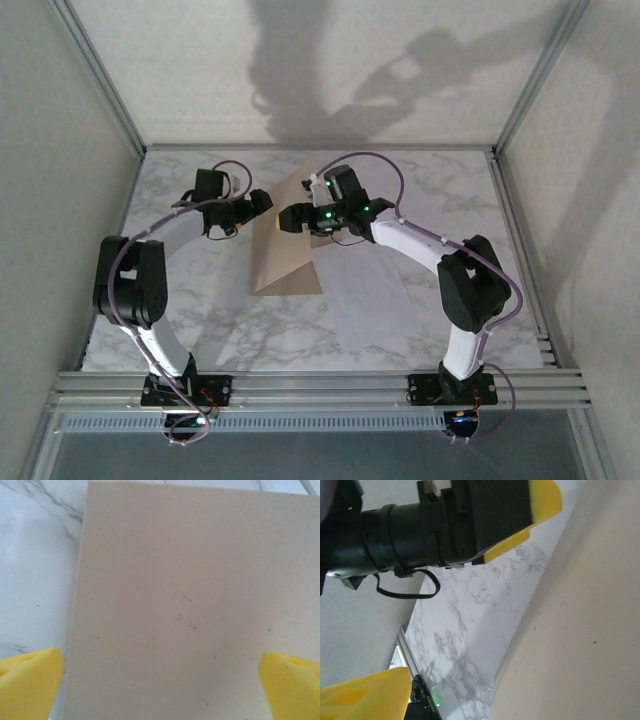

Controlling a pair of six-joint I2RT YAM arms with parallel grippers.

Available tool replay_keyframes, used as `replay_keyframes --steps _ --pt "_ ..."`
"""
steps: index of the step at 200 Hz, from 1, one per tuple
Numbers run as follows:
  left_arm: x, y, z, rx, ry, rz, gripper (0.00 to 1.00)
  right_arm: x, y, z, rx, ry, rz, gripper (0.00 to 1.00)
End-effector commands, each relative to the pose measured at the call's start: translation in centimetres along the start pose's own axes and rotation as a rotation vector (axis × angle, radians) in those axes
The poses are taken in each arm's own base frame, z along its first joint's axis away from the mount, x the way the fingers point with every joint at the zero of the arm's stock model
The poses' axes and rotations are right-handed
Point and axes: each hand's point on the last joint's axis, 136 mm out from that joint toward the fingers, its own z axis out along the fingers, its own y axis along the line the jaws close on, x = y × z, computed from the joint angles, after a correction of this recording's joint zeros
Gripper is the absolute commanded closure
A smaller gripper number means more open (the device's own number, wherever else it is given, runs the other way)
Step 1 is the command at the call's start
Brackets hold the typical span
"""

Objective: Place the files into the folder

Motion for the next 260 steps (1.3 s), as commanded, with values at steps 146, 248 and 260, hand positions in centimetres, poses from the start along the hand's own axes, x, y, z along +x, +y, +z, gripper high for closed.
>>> replay_keyframes --steps 146,248,260 --pt "11.9 -8.4 -14.6 0.065 -0.598 0.448 0.00 -5.3 6.4 -0.4 -0.234 -0.063 0.062 0.23" --pt "13.7 -9.2 -15.4 0.047 -0.605 0.536 0.00 -5.8 7.7 1.6 -0.255 -0.039 0.079 0.23" --pt "13.1 -8.7 -16.3 0.029 -0.645 0.521 0.00 -5.9 7.7 2.0 -0.250 -0.032 0.085 0.22"
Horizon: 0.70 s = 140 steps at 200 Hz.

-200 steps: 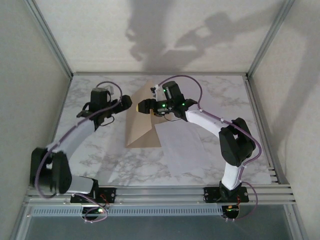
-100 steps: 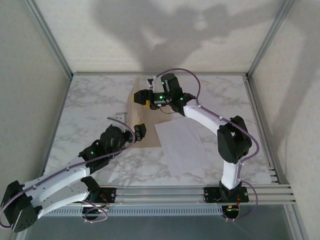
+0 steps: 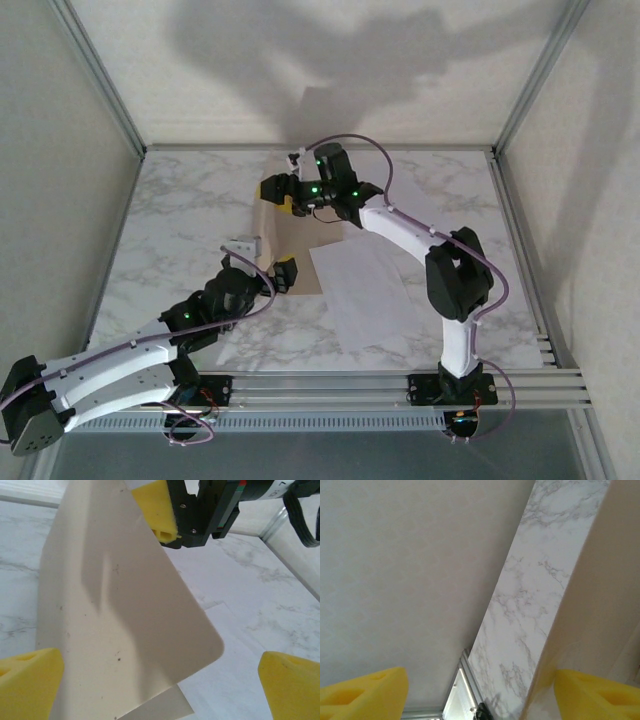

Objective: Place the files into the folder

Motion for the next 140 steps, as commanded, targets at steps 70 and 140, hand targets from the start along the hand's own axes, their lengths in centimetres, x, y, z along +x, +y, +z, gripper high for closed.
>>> replay_keyframes --steps 70,140 --pt "-3.7 8.6 -1.5 -0.397 -0.064 -0.071 0.00 -0.2 2.4 2.7 -0.047 0.053 -0.005 0.22" --pt "-4.2 13.4 -2.3 -0.675 -0.020 -0.097 0.00 0.3 2.4 0.9 0.071 0.064 -0.060 0.22"
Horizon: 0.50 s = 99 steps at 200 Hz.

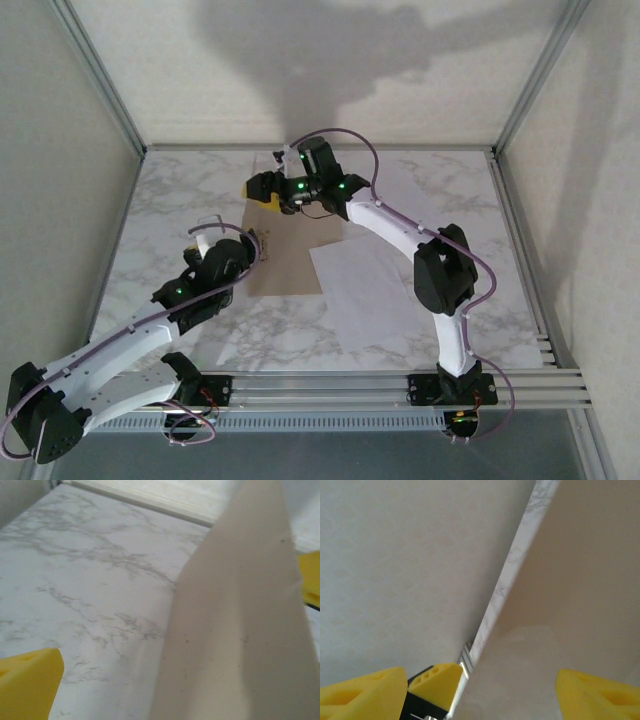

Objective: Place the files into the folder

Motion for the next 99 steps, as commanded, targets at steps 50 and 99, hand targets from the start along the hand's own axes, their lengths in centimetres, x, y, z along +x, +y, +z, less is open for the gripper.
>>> replay_keyframes --steps 50,99 --pt "-2.2 5.7 -0.5 -0.150 0.041 -0.162 0.00 1.6 -0.1 -3.0 0.148 -0.002 -0.083 0.21" --pt "-3.3 9.2 -0.3 -0.301 0.120 -0.164 0.00 2.0 -1.7 -4.4 0.227 -0.016 -0.069 0.19"
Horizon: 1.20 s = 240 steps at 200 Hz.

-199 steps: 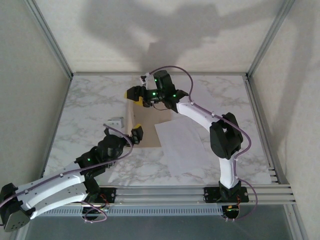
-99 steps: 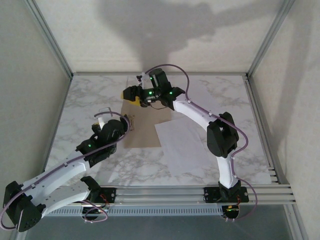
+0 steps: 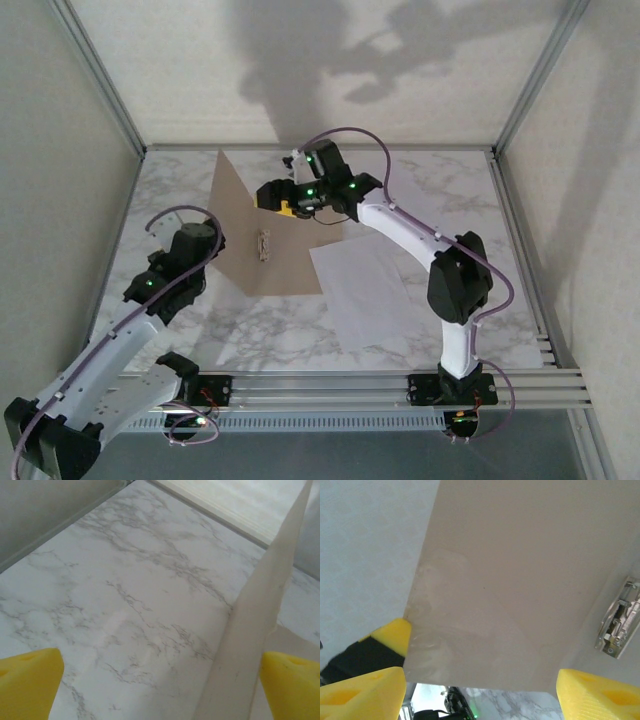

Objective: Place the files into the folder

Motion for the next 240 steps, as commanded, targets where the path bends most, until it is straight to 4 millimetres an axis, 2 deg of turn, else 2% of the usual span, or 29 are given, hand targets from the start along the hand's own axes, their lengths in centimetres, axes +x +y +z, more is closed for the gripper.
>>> replay_keyframes --steps 1,46,74,98,119,141,150,204,240 --pt "-0.4 2.1 0.2 -0.103 0.070 0.018 0.01 0.4 -0.8 -1.3 0.065 -0.011 -0.015 0.19" --pt "-5.5 3.8 -1.2 -0.175 0.025 -0.004 0.00 0.8 -2.6 -3.0 0.112 -0.026 -0.002 0.19" --pt "-8.1 2.9 -2.4 -0.135 -0.009 0.006 0.01 0.9 -4.1 -4.3 0.162 -0.046 0.023 0.17" --pt "-9.7 1.5 -3.3 -0.072 -0.014 -0.001 0.01 1.3 -4.3 -4.8 0.157 -0.047 0.028 0.16" --pt "-9.7 -1.6 -3.8 0.101 0.018 -0.013 0.00 1.4 -3.9 -3.8 0.089 -0.033 0.046 0.17" --pt "-8.7 -5.8 -4.6 0.338 0.088 -0.011 0.01 1.3 -3.5 -2.5 0.046 -0.018 0.066 0.18" --pt "-8.4 -6.9 -4.9 0.404 0.107 -0.009 0.00 1.0 -3.2 -2.0 0.036 -0.018 0.059 0.18" --pt "-7.8 -7.3 -5.0 0.441 0.114 0.001 0.00 0.4 -1.2 1.0 -0.018 0.027 0.037 0.19" --pt "-7.6 -7.7 -5.4 0.475 0.121 0.010 0.01 -0.2 0.0 2.3 -0.064 0.036 0.041 0.20"
